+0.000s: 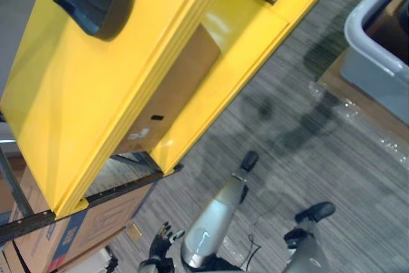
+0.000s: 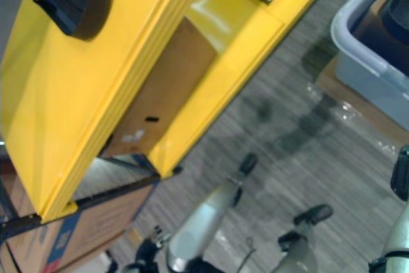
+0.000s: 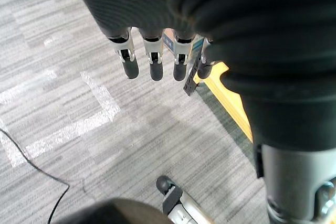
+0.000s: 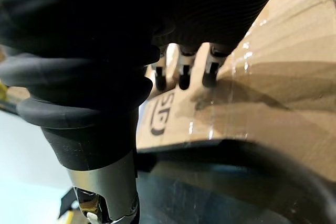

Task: Walk over and take plastic housings, then place them on the shelf

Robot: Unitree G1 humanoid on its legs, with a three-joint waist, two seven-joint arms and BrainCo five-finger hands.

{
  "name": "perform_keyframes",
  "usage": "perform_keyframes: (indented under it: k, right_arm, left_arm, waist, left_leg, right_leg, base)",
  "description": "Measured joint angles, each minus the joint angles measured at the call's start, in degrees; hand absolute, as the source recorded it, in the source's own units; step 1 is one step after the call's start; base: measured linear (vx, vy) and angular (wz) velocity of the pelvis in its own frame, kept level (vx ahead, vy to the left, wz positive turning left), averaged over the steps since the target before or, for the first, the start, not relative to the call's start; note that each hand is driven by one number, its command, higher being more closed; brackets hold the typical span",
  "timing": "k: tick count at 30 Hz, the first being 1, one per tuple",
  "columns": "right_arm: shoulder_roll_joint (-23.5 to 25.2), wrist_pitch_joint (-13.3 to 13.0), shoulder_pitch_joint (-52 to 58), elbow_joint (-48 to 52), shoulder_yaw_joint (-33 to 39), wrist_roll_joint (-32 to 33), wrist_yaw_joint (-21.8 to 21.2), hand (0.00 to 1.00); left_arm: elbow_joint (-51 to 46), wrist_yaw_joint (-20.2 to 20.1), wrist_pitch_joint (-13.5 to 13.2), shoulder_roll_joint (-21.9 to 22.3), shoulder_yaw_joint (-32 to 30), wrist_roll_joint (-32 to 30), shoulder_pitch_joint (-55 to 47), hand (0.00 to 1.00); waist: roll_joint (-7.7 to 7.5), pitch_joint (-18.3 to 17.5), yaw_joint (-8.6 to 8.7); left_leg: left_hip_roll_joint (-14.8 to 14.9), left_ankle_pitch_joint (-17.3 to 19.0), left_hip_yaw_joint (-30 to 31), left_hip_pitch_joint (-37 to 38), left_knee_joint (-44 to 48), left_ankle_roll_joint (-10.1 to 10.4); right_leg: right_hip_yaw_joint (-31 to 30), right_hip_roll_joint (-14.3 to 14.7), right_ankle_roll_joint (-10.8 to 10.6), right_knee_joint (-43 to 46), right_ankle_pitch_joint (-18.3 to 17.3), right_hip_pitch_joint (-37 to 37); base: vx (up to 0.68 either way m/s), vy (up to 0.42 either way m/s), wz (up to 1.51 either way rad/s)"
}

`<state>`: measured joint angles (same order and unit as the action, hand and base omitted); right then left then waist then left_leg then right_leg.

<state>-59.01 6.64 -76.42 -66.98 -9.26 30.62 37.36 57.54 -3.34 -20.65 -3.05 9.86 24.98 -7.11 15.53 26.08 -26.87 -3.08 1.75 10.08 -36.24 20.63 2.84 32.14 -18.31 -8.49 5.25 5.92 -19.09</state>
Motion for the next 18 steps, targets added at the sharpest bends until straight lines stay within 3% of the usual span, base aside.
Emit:
perform_keyframes:
  k: [4, 7, 11, 12, 18]
  right_arm:
    - [-0.35, 0.03, -0.92, -0.34, -1.73, -0.53, -0.82, 0.00]
    - [-0.38, 2.41, -1.53, -0.35, -3.17, -2.41, -0.98, 0.00]
    - [-1.24, 10.53, -3.43, -0.40, -5.64, -7.83, -1.85, 0.00]
    - [-1.56, 13.88, -3.89, -0.30, -6.72, -11.62, -3.16, 0.00]
    - [-1.75, 23.00, -6.07, -1.07, -11.11, -21.02, -6.22, 0.00]
  left_arm:
    - [0.01, -0.72, -0.24, -0.05, 0.16, 2.05, -0.01, 0.00]
    - [0.02, -1.62, -0.43, -0.33, 0.22, 2.16, -0.08, 0.00]
    - [0.03, -2.13, -0.56, -0.90, 0.30, 2.17, -0.11, 0.00]
    - [0.05, -2.18, -0.66, -0.94, 0.31, 2.20, -0.17, 0.00]
    - [0.65, -3.04, -2.90, -1.09, 0.44, 4.17, -0.46, 0.00]
  waist:
    - [0.21, -0.15, -0.82]
    - [0.23, -0.17, -1.71]
    - [0.23, -0.17, -2.41]
    - [0.23, -0.17, -2.50]
    - [0.23, -0.17, -3.53]
  left_leg:
    - [0.02, 0.16, 0.30, -0.20, 0.01, 0.00]
    - [0.02, 0.21, 0.44, -0.36, 0.01, -0.02]
    - [0.02, 0.25, 0.52, -0.70, 0.02, 0.01]
    - [0.02, 0.25, 0.56, -0.83, 0.02, 0.01]
    - [0.02, 0.27, 0.55, -0.84, -0.04, 0.03]
  right_leg:
    - [0.50, 0.09, 0.12, -0.01, -0.10, 0.08]
    - [0.73, 0.17, 0.14, -0.12, -0.11, 0.12]
    - [0.95, 0.30, 0.14, -0.54, -0.11, 0.10]
    - [1.06, 0.32, 0.14, -0.59, -0.11, 0.09]
    - [1.26, 0.34, 0.14, -0.75, -0.11, 0.17]
  base:
    - [-0.05, 0.002, 0.04]
    - [-0.06, 0.010, 0.03]
    - [-0.05, 0.008, 0.02]
    - [-0.05, 0.010, 0.03]
    - [-0.05, 0.010, 0.01]
